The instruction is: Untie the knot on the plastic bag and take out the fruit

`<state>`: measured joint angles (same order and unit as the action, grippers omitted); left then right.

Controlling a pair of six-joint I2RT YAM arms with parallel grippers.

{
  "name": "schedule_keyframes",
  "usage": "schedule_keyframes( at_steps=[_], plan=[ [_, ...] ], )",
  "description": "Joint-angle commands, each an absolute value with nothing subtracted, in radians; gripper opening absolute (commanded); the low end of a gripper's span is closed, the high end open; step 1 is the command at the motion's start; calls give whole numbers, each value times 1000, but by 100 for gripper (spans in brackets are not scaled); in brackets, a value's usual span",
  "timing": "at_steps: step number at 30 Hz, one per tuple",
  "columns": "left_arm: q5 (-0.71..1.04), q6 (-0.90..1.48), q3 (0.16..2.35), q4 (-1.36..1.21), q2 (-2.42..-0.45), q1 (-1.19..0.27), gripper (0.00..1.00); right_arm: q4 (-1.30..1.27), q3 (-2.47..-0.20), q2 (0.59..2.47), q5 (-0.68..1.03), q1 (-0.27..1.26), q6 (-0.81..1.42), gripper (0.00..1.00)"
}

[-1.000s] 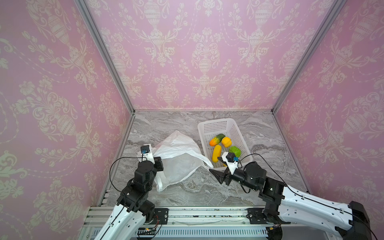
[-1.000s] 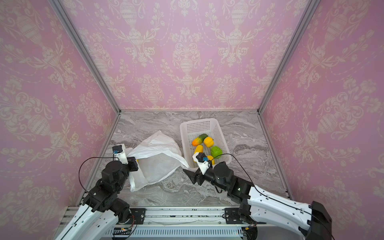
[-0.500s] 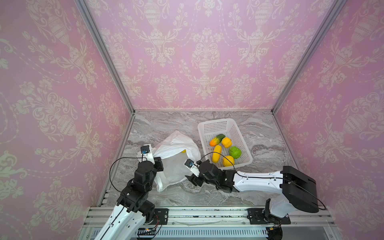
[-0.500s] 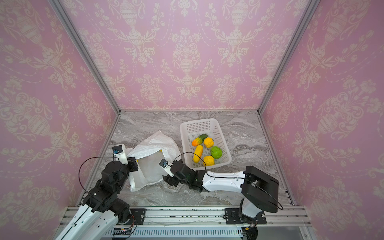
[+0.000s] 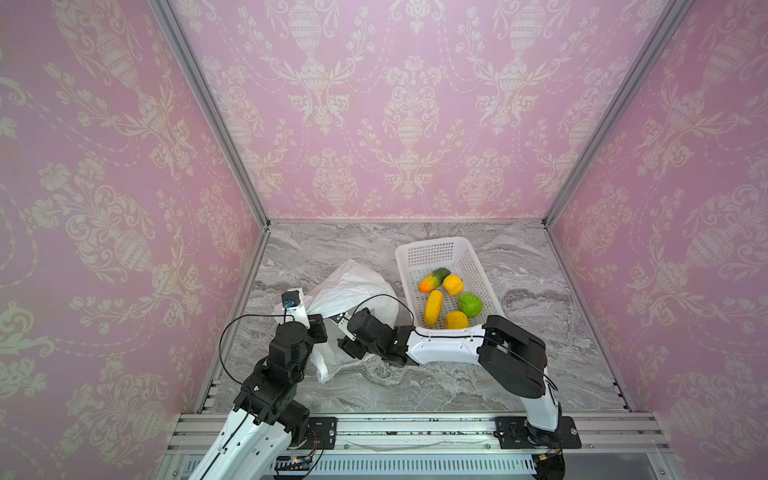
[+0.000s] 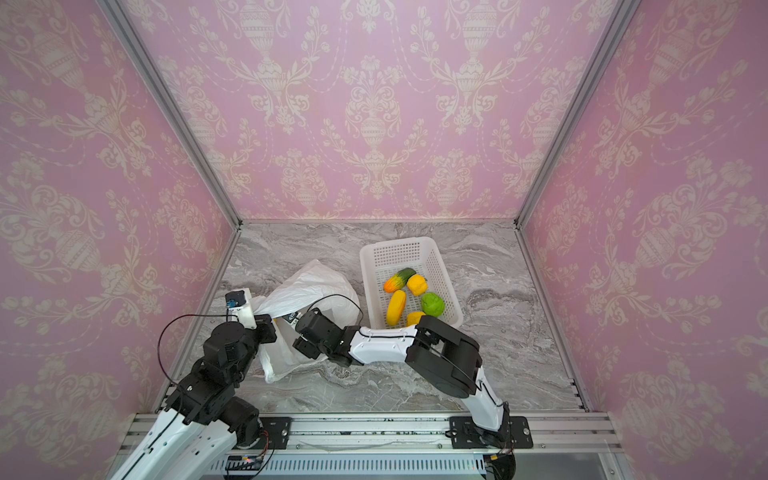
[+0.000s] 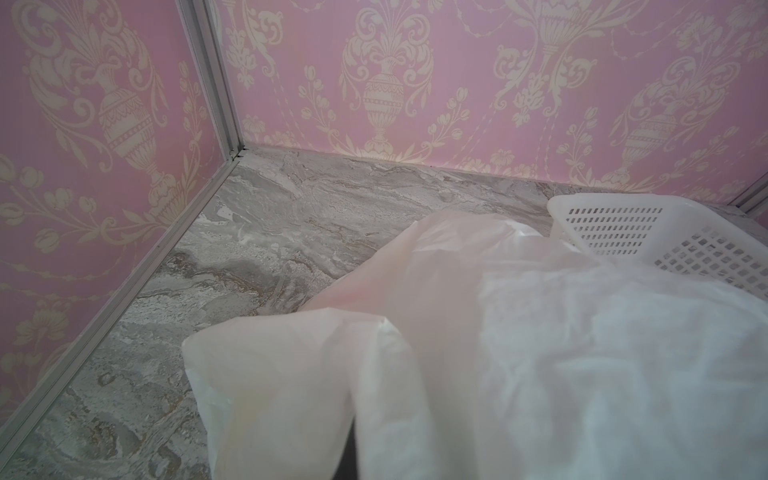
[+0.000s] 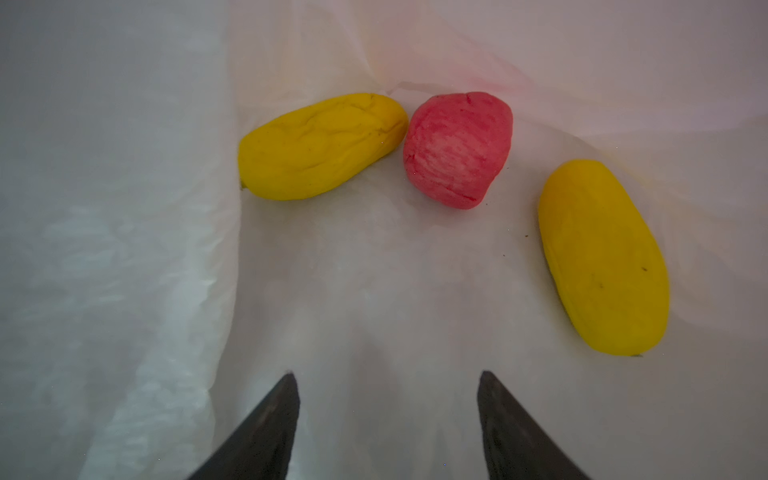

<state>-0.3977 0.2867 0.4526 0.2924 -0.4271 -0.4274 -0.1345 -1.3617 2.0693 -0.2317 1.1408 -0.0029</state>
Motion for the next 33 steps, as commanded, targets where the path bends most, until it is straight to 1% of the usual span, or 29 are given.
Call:
schedule_keyframes(
  at_steps=[1,6,10,17,19,21,23,25,31,33],
  plan=[
    [-377,299,445,284,-417,-425,0,-78,-1426,2117,-263,1125,24,70],
    [-368,296,445,282,-417,-425,0,-61,-1506,2164,-341,1084,38,74],
    [-362,295,444,279,-419,-425,0,-41,-1570,2198,-384,1046,51,75],
    [-354,293,445,273,-426,-425,0,-29,-1656,2264,-453,1027,27,90],
    [-353,293,446,271,-427,-425,0,19,-1703,2290,-467,1018,32,91],
    [-353,292,445,273,-427,-425,0,55,-1717,2292,-473,1017,35,90],
    [-354,293,446,273,-426,-425,0,47,-1659,2246,-465,1021,38,87],
    [-357,292,445,273,-426,-425,0,-17,-1532,2156,-434,1034,32,86],
    [-367,293,447,275,-429,-425,0,-208,-1103,1795,-390,1105,-4,84],
    [-368,293,447,277,-427,-425,0,-243,-993,1672,-354,1117,-4,84]
  ],
)
